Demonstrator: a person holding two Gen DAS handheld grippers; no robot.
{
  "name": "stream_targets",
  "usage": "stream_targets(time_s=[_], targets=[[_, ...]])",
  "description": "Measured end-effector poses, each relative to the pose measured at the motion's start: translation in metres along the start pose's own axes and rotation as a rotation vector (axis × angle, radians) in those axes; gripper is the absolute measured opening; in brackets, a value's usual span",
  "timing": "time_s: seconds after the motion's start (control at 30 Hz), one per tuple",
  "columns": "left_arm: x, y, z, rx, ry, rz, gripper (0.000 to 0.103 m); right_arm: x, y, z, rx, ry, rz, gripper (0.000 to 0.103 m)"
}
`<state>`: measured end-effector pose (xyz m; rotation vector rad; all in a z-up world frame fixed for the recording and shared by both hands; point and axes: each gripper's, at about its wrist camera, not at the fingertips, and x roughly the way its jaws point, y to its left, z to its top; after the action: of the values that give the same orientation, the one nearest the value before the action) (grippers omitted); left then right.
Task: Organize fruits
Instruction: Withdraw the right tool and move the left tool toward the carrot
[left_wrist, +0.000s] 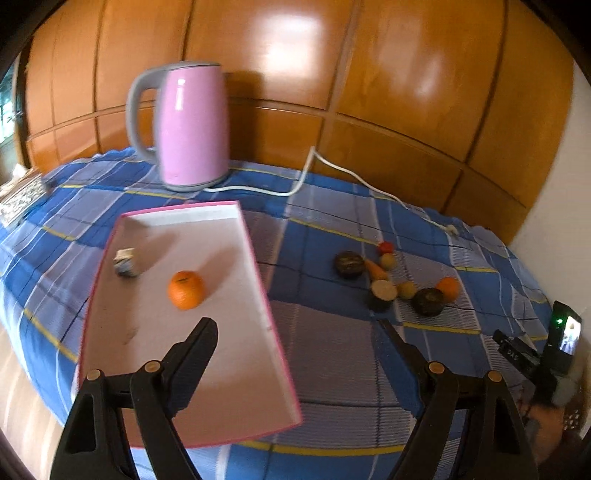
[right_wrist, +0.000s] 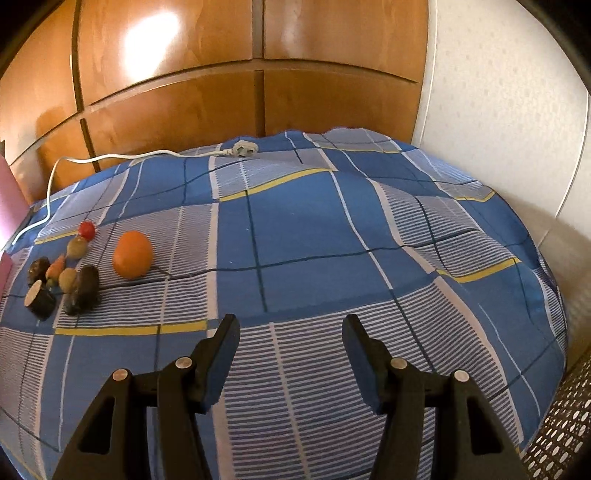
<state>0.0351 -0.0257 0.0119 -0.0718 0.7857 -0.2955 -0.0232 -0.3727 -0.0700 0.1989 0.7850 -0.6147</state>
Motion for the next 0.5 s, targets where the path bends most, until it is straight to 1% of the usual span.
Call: stream_targets(time_s=[0.07,0.13,0.23,0.37,0.5], targets=[[0.008,-0.005,0.004,0.012,0.015,0.001,0.085,0.003,-0.004,-0.001,0.009,0.004,-0.004,0.058],[0.016,-0.008,0.008,0.006,0.038,-0.009,0.080,0.005,-0.007,-0.002,0.014,0.008,-0.008,0.058],[0.026,-0.014,0.011,0.014,0.063,-0.022,0.078,0.008,-0.010,-0.003,0.020,0.008,-0.012,0.058],[0.038,-0.023,0.011,0.025,0.095,-0.047,0.069,0.013,-0.011,-0.004,0.024,0.016,-0.012,0.058],[0.049,-0.039,0.013,0.058,0.132,-0.093,0.055,0.014,-0.011,-0.005,0.019,0.006,-0.008,0.059]])
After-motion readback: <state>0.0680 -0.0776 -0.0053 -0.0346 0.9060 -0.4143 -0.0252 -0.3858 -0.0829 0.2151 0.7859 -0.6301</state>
